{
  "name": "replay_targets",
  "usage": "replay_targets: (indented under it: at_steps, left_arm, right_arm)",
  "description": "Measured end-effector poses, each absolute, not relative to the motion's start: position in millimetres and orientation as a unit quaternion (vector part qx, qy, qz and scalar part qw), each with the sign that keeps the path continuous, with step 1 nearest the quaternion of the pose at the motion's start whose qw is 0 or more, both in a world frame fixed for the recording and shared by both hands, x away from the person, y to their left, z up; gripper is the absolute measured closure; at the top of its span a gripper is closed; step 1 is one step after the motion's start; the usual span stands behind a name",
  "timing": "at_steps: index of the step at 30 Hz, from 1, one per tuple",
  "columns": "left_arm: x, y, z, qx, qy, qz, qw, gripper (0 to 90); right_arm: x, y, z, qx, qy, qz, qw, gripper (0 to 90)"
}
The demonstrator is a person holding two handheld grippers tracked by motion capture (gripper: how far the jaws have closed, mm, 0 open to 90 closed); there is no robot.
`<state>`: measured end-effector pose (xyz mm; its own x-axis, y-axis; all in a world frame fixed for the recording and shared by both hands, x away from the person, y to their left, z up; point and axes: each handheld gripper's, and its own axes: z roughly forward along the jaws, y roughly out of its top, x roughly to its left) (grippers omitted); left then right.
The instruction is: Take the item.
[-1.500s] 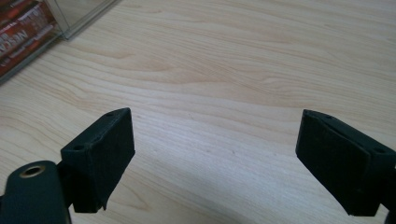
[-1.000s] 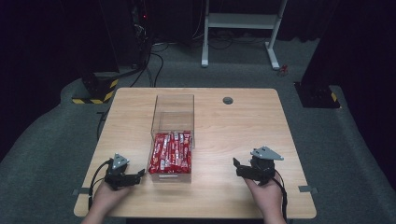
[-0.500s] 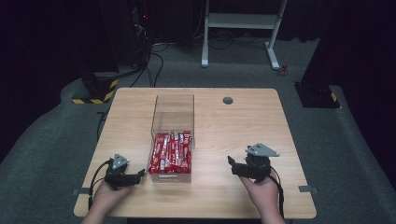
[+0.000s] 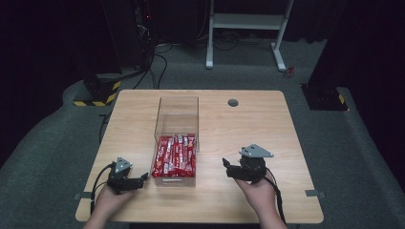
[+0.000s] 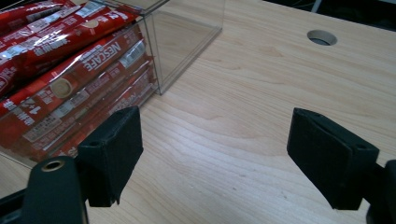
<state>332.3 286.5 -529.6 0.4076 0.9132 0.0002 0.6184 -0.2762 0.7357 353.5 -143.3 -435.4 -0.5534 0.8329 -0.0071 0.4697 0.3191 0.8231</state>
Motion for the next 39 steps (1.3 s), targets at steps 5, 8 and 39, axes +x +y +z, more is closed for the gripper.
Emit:
replay_targets:
  at_steps: [5, 8, 39]
  left_arm:
    - [332.3, 286.5, -529.6, 0.768, 0.498, 0.219, 0.337, 15.1]
    - [332.3, 286.5, -529.6, 0.768, 0.498, 0.219, 0.337, 15.1]
    - [332.3, 286.5, -529.6, 0.769, 0.498, 0.219, 0.337, 15.1]
  right_arm:
    - [353.7, -131.1, -434.6, 0.407, 0.787, 0.413, 0.212, 19.8]
    - [353.6, -125.7, -433.2, 0.405, 0.786, 0.417, 0.211, 20.7]
    - [351.0, -61.5, -417.8, 0.356, 0.804, 0.442, 0.177, 31.3]
